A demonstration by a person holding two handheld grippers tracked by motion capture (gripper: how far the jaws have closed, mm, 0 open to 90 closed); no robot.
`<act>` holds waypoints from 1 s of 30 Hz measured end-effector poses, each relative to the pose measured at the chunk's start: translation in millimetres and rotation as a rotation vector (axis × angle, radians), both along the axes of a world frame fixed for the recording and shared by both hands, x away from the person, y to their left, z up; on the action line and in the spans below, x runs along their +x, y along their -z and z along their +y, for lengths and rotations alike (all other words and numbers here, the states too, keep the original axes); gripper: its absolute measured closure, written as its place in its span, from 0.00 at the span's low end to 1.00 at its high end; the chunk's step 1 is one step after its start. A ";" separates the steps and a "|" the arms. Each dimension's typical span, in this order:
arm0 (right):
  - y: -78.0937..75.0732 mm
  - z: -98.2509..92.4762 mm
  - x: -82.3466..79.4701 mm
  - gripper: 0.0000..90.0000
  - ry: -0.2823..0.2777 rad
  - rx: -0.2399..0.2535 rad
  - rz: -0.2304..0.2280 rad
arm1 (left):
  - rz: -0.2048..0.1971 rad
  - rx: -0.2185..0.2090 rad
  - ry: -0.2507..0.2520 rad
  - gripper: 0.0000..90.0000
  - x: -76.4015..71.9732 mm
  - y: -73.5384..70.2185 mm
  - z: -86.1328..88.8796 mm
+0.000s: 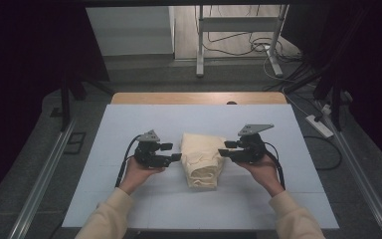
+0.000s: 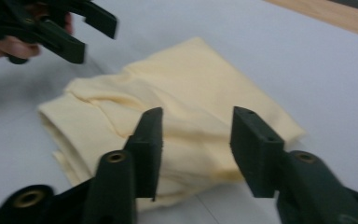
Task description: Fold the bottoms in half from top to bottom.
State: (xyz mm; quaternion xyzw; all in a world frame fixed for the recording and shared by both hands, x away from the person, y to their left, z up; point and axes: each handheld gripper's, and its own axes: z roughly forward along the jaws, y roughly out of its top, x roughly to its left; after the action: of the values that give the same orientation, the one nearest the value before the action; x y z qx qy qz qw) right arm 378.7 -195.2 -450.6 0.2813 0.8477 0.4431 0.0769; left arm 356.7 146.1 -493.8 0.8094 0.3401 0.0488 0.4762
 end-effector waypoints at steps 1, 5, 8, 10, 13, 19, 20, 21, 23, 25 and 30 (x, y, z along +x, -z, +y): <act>-0.6 4.7 1.0 0.70 -0.019 0.001 0.007 | -0.001 0.002 0.000 0.40 0.5 -0.5 -1.3; 1.1 26.1 2.1 0.89 -0.091 -0.018 0.025 | -0.008 0.006 0.005 0.40 1.9 -0.9 -5.4; 6.1 39.6 0.2 0.97 -0.135 -0.049 0.041 | -0.009 0.015 0.008 0.40 1.6 -0.3 -7.1; 11.0 45.0 -2.0 0.99 -0.156 -0.074 0.057 | -0.009 0.017 0.010 0.40 1.4 -0.2 -7.5; 18.9 47.2 -6.0 0.99 -0.171 -0.106 0.085 | -0.010 0.018 0.007 0.40 1.6 0.0 -7.4; 31.1 41.0 -11.9 0.99 -0.179 -0.124 0.140 | -0.004 0.019 0.002 0.40 2.6 1.6 -8.9; 32.3 40.6 -13.0 0.99 -0.177 -0.124 0.146 | -0.004 0.020 0.005 0.40 3.0 2.0 -9.3; 33.9 40.8 -14.2 0.99 -0.178 -0.126 0.147 | -0.002 0.021 0.004 0.40 3.1 2.4 -9.9; 38.6 42.5 -17.7 0.99 -0.183 -0.134 0.144 | 0.000 0.023 0.006 0.40 3.2 2.9 -10.8; 42.7 44.0 -19.4 0.99 -0.184 -0.134 0.137 | -0.002 0.025 0.008 0.40 3.0 2.8 -11.2; 44.5 45.1 -19.3 0.99 -0.177 -0.127 0.138 | -0.002 0.025 0.008 0.40 2.4 2.3 -10.7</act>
State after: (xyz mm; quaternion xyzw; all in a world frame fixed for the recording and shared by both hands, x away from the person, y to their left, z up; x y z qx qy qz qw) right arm 359.4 -150.1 -495.1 0.2297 0.8990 0.3729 -0.0034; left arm 359.2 135.3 -496.1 0.8166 0.3360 0.0520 0.4664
